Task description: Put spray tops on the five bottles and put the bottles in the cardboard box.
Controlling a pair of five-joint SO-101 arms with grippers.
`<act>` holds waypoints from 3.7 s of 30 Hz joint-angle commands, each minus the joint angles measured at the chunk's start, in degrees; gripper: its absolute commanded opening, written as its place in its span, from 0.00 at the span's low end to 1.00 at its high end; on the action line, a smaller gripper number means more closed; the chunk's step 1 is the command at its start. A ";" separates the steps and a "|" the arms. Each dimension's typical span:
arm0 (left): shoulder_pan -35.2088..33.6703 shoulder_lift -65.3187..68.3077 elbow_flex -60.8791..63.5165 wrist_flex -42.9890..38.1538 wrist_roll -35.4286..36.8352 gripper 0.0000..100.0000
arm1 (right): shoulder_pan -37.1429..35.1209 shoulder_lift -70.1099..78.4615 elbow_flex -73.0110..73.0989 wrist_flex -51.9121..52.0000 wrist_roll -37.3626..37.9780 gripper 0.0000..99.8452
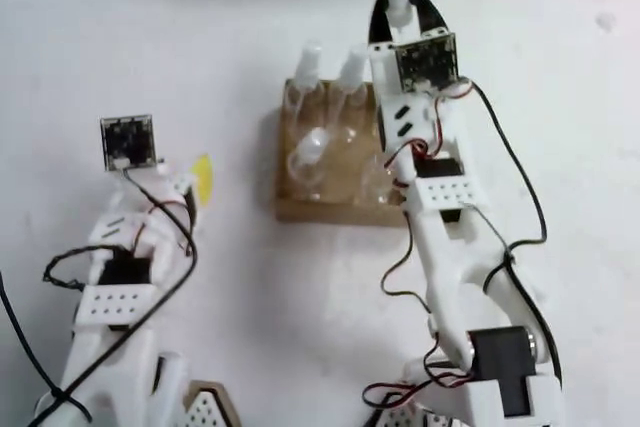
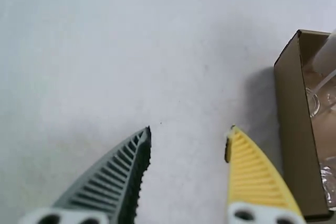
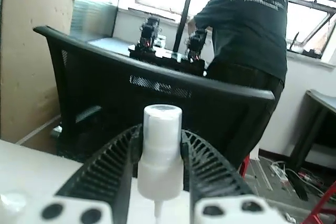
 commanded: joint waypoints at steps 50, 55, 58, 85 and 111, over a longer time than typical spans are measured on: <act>2.42 -1.19 -0.35 -1.41 -0.70 0.22 | 1.98 6.90 8.79 -1.27 -13.01 0.18; 2.42 -1.19 -0.35 -1.41 -0.70 0.22 | 2.24 6.46 8.79 -1.27 -12.92 0.18; 2.42 -1.19 -0.35 -1.41 -0.70 0.22 | 2.33 3.56 8.88 -0.92 -12.92 0.18; 2.42 -1.19 -0.26 -1.05 -0.70 0.22 | 35.38 -37.93 -4.48 88.66 -56.18 0.18; 2.42 -1.19 0.62 -1.41 -0.70 0.22 | 42.86 -37.85 19.87 93.58 -36.75 0.18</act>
